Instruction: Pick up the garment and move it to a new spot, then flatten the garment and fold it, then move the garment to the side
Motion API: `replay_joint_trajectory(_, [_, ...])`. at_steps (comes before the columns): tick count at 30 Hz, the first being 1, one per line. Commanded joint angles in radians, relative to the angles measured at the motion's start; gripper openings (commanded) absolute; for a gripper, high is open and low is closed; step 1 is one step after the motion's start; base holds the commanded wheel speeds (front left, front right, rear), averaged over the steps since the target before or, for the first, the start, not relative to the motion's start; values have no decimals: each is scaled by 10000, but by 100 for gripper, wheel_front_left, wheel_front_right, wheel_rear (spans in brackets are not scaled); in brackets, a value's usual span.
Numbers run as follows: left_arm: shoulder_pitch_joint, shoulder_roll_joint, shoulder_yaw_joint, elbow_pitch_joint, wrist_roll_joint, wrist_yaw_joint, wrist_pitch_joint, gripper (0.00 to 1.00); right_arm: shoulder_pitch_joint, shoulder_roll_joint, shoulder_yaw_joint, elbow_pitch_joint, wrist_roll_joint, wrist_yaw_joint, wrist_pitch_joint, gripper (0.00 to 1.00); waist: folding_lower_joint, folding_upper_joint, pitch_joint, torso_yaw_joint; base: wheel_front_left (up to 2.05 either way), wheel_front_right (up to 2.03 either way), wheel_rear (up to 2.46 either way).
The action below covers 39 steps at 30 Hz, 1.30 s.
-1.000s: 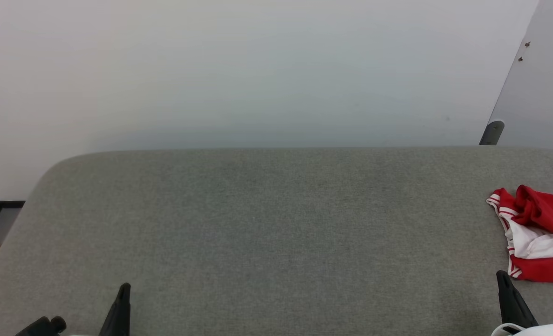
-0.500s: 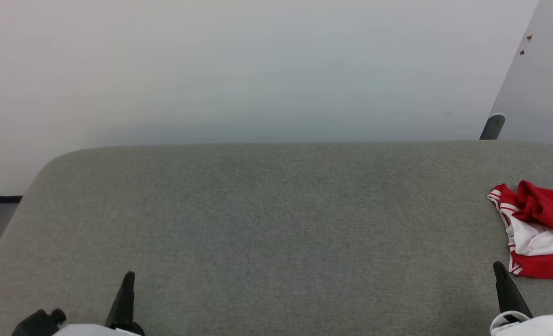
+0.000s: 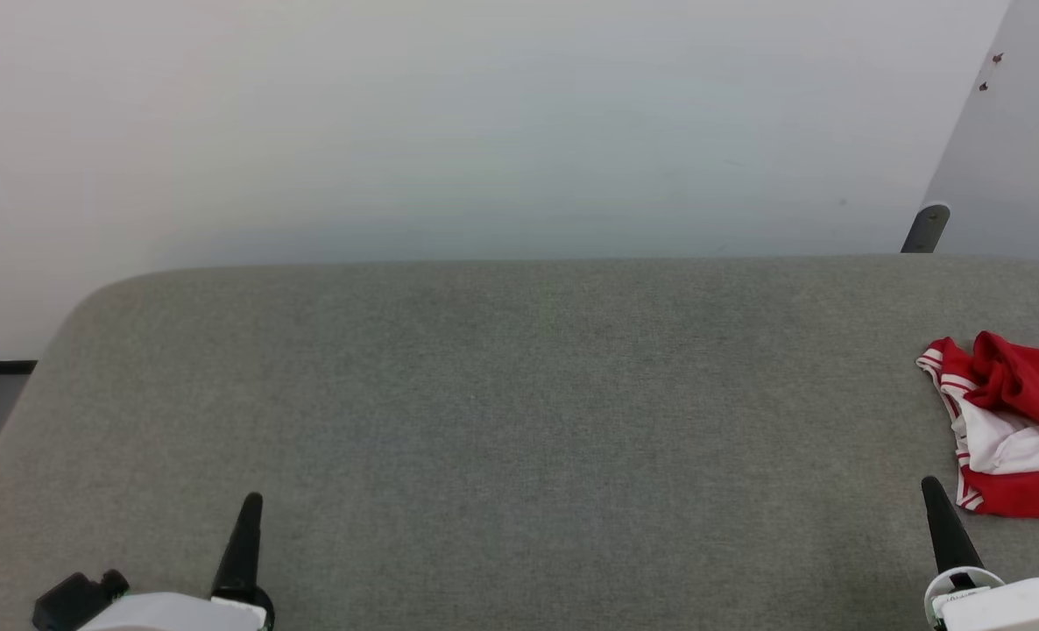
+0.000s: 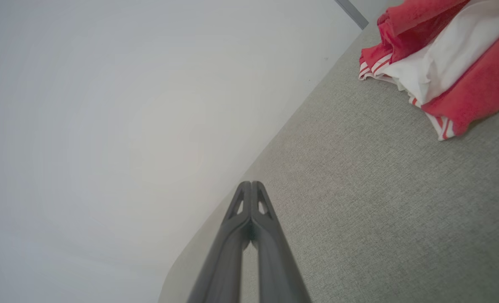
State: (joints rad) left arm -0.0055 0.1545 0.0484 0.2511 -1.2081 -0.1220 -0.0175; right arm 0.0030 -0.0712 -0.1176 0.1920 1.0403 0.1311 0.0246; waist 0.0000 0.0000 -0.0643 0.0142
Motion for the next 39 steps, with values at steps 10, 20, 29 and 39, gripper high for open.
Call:
replay_joint_trajectory(10, [-428,-207,201,-93,-957,-53,301,0,-461,46,25,66,1338,-1,212,0,0,0,119,-25,0,0,0])
replay_joint_trajectory(20, [-578,-409,316,-84,-1671,-70,537,0,-631,83,31,176,2366,-2,374,0,0,0,228,-48,0,0,0])
replay_joint_trajectory(29, [-716,-574,408,-82,-2271,-85,740,0,-776,115,34,266,3203,-1,517,0,0,0,325,-69,0,0,0])
replay_joint_trajectory(39, [-826,-745,499,-75,-2881,-100,943,0,-904,156,40,363,4078,-1,652,0,0,0,434,-92,0,0,0])
